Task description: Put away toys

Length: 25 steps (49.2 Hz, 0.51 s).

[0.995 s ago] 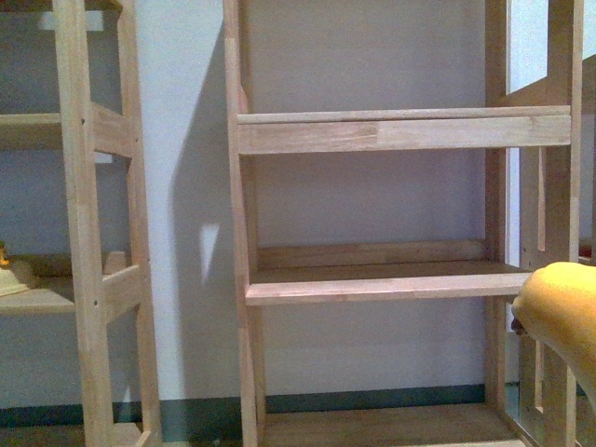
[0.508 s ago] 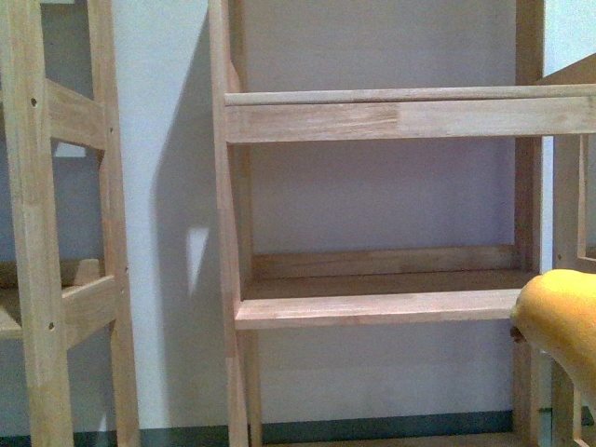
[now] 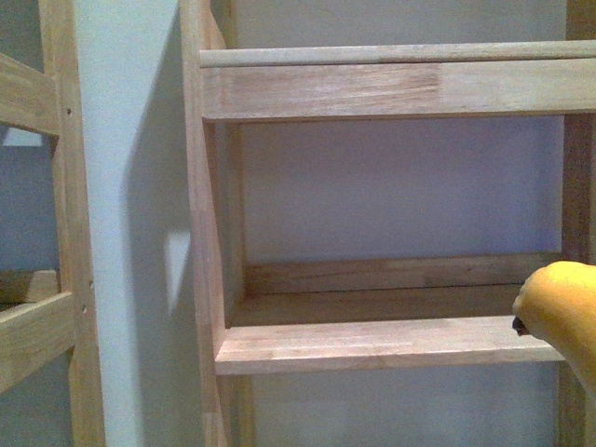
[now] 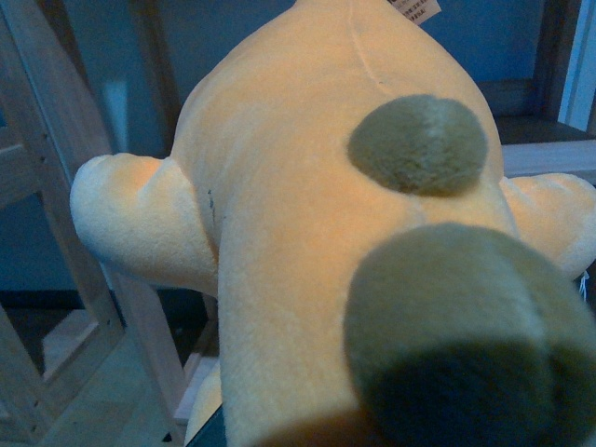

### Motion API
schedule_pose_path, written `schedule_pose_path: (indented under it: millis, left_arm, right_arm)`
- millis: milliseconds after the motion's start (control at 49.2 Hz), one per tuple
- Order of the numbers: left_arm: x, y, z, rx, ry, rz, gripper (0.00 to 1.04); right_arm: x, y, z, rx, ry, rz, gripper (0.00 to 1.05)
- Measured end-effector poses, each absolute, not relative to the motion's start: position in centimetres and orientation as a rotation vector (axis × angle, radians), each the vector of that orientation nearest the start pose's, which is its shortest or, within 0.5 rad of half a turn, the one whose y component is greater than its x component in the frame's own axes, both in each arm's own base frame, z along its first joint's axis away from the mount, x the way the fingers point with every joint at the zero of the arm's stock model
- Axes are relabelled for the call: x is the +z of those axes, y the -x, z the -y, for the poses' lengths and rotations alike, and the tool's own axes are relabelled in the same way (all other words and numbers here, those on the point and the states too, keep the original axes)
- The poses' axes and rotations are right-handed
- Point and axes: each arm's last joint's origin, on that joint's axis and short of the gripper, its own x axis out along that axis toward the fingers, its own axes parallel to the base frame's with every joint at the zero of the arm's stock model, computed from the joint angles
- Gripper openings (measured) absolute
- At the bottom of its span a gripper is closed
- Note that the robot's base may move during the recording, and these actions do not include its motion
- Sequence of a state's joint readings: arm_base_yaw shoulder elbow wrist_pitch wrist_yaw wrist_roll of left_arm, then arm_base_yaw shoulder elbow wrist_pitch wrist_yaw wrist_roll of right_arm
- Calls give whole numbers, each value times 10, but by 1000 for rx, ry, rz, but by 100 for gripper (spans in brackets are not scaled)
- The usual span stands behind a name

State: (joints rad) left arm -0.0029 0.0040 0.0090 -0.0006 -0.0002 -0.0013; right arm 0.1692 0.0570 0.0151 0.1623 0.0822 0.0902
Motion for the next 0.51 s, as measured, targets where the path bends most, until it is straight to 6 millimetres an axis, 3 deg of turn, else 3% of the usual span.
schedule_pose_path:
  millis: [508]
  left_arm:
    - [166, -97, 0, -3, 1, 5, 99]
  right_arm:
    - [180, -99, -14, 92, -105, 115, 20]
